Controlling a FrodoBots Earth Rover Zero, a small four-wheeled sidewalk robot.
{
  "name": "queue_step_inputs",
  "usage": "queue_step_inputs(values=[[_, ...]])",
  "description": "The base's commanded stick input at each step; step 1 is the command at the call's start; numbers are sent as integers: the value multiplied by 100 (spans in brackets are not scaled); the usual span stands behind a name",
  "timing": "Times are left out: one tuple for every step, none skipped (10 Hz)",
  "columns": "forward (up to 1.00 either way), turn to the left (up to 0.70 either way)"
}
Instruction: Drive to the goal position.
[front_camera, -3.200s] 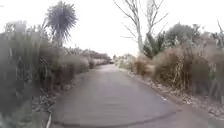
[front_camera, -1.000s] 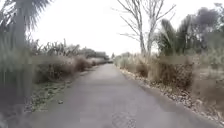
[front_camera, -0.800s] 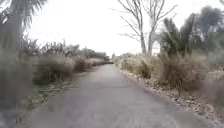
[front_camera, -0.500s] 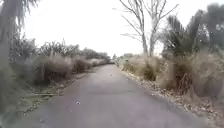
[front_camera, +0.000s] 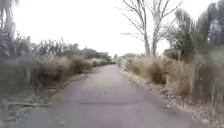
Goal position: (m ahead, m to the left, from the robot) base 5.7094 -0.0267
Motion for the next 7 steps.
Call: queue_step_inputs(values=[[100, 0], [100, 0], [100, 0], [100, 0], [100, 0], [100, 0], [100, 0]])
